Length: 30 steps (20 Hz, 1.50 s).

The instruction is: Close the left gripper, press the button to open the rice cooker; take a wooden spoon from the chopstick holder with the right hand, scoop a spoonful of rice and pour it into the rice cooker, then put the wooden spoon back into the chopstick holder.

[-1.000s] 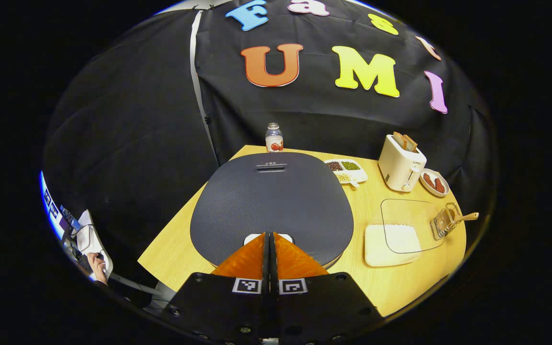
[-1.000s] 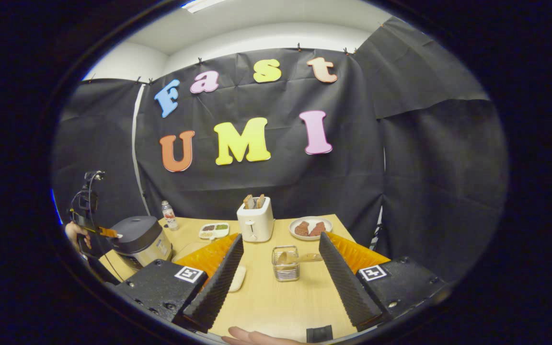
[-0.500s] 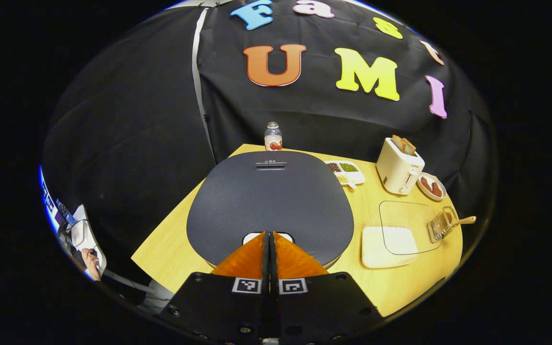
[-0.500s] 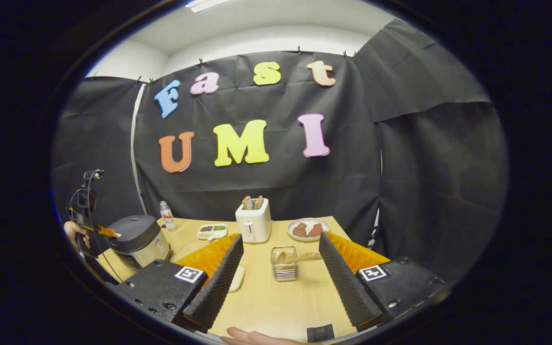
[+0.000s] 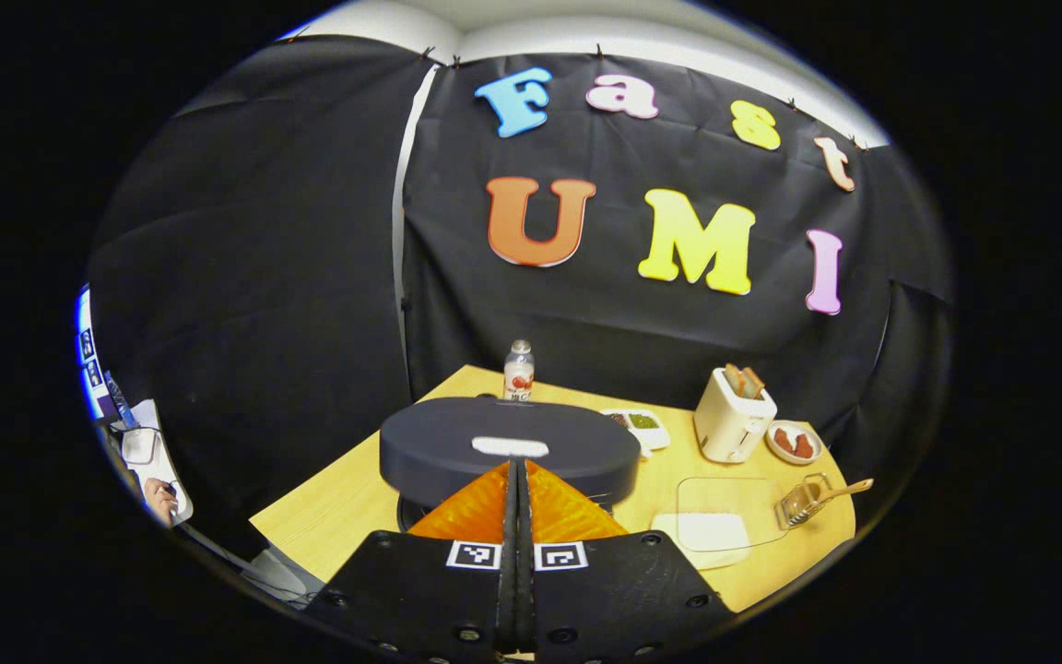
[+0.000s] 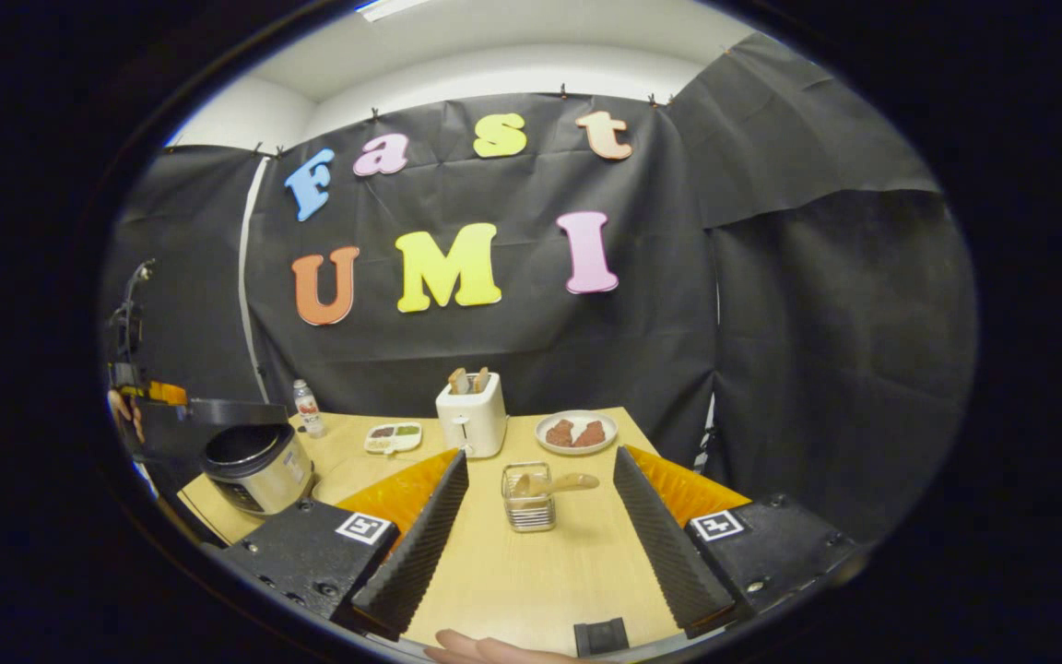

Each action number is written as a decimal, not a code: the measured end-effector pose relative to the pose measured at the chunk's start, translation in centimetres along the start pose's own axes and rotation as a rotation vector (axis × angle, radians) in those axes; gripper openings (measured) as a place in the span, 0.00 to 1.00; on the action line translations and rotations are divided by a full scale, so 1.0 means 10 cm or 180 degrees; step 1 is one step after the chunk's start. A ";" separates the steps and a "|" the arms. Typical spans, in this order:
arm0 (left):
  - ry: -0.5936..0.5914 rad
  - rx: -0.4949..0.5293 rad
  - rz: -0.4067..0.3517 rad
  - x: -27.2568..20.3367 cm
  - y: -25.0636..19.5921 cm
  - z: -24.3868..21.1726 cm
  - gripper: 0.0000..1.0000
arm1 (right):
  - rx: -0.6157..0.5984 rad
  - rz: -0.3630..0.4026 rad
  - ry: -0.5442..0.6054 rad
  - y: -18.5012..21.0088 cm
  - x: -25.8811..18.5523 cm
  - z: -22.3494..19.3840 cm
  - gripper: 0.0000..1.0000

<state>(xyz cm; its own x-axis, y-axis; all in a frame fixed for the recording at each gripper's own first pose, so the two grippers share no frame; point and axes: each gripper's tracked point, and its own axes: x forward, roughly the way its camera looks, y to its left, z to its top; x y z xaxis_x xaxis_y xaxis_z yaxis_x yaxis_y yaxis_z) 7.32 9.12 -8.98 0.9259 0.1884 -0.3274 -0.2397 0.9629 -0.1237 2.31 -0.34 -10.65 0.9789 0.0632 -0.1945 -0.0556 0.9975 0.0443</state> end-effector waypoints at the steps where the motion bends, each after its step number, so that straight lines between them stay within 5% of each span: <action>1: -0.0077 0.0047 -0.0070 -0.06 -0.10 0.09 0.00 | 0.0016 0.0004 0.0009 0.00 0.00 -0.02 0.96; 2: -0.0156 0.0111 -0.0072 -0.15 -0.16 0.15 0.07 | 0.0028 0.0006 0.0016 0.00 0.00 -0.04 0.96; 3: -0.0234 0.0150 -0.0035 -0.21 -0.17 0.19 0.02 | 0.0033 0.0008 0.0017 0.00 0.00 -0.05 0.96; 8: -0.0483 0.0343 0.0040 -0.49 -0.31 0.26 0.89 | 0.0032 -0.0005 0.0007 -0.05 0.02 -0.11 0.96; 14: -0.0758 0.0387 0.0081 -0.82 -0.41 0.22 0.94 | 0.0096 0.0139 -0.0079 -0.04 0.04 -0.16 0.96; 16: -0.0816 0.0466 0.0026 -0.92 -0.50 0.17 0.87 | 0.0076 0.0146 -0.0073 -0.05 0.07 -0.23 0.95; 17: -0.0846 0.0495 -0.0002 -0.98 -0.54 0.16 0.94 | 0.0070 0.0176 -0.0085 -0.02 0.09 -0.25 0.94; 19: -0.0884 0.0506 -0.0117 -1.09 -0.65 0.10 0.94 | 0.0036 0.0189 -0.0105 0.00 0.17 -0.29 1.00; 25: -0.1038 0.0359 -0.0341 -1.34 -0.85 -0.01 0.94 | -0.0015 0.0153 -0.0019 0.03 0.59 -0.55 0.94; 30: -0.1079 0.0383 -0.0411 -1.28 -0.93 -0.10 0.94 | -0.0015 0.0081 0.0078 0.01 1.13 -0.83 1.00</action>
<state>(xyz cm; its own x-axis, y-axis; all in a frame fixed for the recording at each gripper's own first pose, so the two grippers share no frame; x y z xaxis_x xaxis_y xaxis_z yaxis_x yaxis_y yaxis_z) -2.61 -2.48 -4.58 0.9951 0.0977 0.0145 -0.0973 0.9949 -0.0262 11.73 0.76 -20.94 0.9720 0.0894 -0.2172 -0.0815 0.9957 0.0449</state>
